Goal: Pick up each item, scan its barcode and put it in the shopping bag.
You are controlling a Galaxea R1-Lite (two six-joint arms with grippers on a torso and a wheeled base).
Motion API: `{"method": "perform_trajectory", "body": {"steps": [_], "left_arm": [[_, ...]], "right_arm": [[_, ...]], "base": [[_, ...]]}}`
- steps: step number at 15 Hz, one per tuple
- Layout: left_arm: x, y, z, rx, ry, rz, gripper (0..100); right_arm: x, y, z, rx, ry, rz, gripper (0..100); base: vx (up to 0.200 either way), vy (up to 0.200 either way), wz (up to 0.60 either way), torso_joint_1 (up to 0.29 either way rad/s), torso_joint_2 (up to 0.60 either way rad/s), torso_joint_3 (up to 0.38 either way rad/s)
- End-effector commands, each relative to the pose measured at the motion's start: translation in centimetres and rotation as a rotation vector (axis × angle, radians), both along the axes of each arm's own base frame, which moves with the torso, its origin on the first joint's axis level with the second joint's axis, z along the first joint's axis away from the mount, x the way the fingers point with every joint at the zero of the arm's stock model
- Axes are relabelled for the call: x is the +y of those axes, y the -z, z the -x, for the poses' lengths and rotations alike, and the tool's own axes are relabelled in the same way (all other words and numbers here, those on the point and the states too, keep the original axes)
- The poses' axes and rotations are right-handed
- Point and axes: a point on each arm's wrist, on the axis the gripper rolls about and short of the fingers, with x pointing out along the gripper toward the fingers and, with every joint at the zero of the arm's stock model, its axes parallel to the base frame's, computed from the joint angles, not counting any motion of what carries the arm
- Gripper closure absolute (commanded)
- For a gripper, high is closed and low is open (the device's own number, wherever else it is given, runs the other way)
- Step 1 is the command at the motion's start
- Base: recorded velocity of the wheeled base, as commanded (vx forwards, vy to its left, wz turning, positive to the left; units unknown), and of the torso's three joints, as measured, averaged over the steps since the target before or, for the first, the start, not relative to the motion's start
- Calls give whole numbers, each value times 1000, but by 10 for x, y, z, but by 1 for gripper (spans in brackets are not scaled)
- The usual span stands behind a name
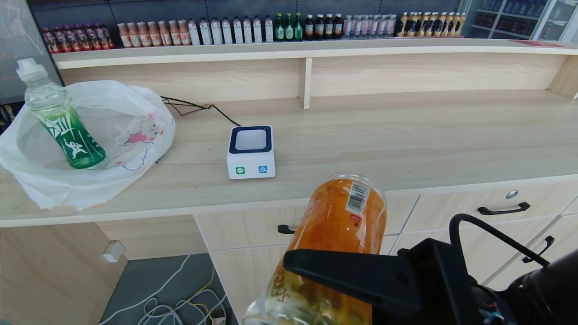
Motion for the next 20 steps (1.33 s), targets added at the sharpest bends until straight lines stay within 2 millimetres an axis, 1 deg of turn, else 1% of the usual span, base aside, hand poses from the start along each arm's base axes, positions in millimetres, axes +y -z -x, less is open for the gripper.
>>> {"method": "perform_trajectory", "body": {"steps": [1,10,12,14,17,18,20], "left_arm": [[0,0,0,0,-1,0,0],[0,0,0,0,-1,0,0],[0,0,0,0,-2,0,0],[0,0,0,0,-1,0,0],[0,0,0,0,-1,0,0],[0,0,0,0,-1,0,0],[0,0,0,0,-1,0,0]], "right_arm": [[0,-1,0,-5,0,-4,100],[-1,-1,1,-4,1,-4,100],[2,7,-1,128,-27,12,100],[7,19,-4,335,-80,29,100],[6,21,-4,380,-88,31,100],[4,25,-3,444,-101,38,100],[-1,40,1,625,-127,77,100]], "base": [[0,0,0,0,0,0],[0,0,0,0,0,0],[0,0,0,0,0,0],[0,0,0,0,0,0],[0,0,0,0,0,0],[0,0,0,0,0,0],[0,0,0,0,0,0]]}}
